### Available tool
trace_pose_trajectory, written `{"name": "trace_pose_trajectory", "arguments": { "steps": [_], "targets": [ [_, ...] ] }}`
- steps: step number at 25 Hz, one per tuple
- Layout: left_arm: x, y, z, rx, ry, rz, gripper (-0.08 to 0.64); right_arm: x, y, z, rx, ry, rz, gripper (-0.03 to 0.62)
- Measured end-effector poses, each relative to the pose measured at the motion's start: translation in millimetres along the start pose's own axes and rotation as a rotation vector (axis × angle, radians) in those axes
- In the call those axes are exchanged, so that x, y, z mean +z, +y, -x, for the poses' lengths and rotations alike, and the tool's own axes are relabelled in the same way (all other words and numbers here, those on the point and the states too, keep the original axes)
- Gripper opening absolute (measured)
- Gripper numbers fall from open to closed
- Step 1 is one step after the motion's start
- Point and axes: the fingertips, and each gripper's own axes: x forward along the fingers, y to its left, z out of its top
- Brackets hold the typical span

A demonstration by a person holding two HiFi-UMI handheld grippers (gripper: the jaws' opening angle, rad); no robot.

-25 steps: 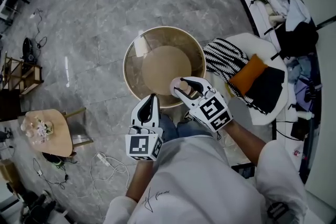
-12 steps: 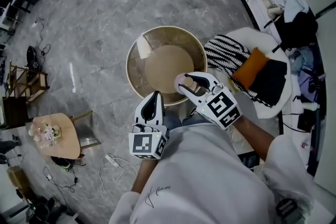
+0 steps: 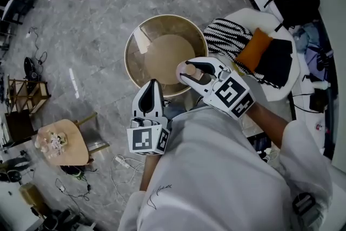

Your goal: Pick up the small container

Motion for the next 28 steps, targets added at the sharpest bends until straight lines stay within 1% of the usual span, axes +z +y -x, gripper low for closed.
{"name": "trace_pose_trajectory", "arguments": {
  "steps": [6,15,19,28],
  "targets": [
    [5.9,1.1,10.1,0.004,-0.013,-0.009,0.015,3.3,14.7,2.7,0.01,0.001,-0.003,0.143],
    [9.4,13.1,25.2,0.043,-0.021,0.014,0.015,11.0,30.4,-2.2,0.045,0.006,0.028,0.143],
    [7.0,15.4,29.8,0.056,-0.018,0.022,0.015,8.7,35.9,-3.8,0.056,0.01,0.023,0.143],
    [2.2,16.3,34.8,0.054,-0.014,0.029,0.015,5.3,40.8,-2.7,0.047,0.017,0.021,0.143]
  ]
}}
